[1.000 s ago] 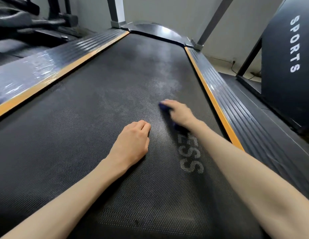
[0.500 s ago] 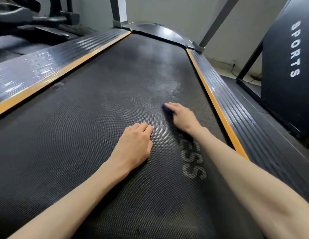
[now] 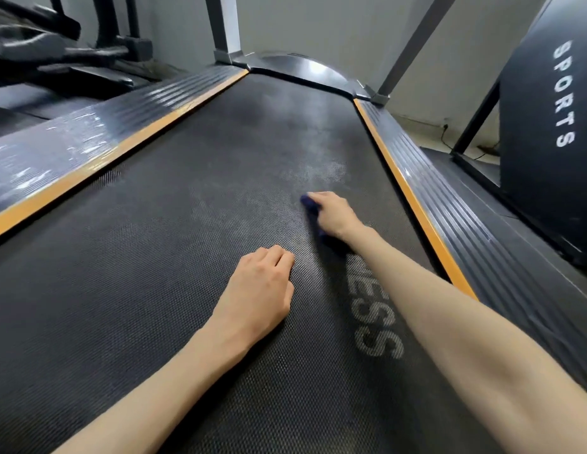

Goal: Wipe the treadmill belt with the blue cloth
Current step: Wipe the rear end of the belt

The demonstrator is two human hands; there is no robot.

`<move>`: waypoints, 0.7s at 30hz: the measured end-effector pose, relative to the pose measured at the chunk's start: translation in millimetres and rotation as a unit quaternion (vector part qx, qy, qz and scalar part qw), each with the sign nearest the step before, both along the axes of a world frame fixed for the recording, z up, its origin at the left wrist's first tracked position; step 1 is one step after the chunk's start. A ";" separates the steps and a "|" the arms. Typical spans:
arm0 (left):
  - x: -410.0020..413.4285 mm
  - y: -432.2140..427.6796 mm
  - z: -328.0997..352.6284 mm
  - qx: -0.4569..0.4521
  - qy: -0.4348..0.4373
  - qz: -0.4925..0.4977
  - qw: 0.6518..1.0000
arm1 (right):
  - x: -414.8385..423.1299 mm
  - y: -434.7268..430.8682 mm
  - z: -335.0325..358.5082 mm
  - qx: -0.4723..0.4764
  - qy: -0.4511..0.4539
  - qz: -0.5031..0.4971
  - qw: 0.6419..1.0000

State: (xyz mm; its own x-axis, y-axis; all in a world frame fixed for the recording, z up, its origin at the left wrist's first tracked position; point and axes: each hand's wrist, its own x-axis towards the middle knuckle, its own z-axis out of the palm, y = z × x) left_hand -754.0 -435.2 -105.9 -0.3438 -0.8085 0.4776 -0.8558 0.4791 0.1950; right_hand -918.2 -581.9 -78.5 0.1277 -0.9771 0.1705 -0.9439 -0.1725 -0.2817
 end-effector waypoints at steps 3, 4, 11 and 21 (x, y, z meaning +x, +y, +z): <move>1.0 -0.9 -0.8 0.005 -0.017 0.005 1.000 | 50.0 3.4 -6.0 0.005 0.032 0.161 0.986; 2.0 -1.4 -1.6 0.011 -0.018 0.001 1.000 | 48.5 0.4 -7.6 0.008 0.041 0.171 0.984; 1.1 -0.9 -1.7 0.010 0.004 -0.001 1.000 | -63.5 -10.8 2.9 0.042 0.048 -0.170 0.983; 3.1 -0.7 0.4 0.017 -0.013 -0.007 1.000 | -63.1 64.9 3.8 0.019 0.043 0.166 0.985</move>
State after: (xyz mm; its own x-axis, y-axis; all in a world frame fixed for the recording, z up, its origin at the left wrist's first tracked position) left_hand -750.9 -435.8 -105.5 -0.3675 -0.8188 0.4411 -0.8539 0.4850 0.1887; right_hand -981.3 -517.0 -74.7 0.4529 -0.8848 0.1098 -0.8584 -0.4660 -0.2144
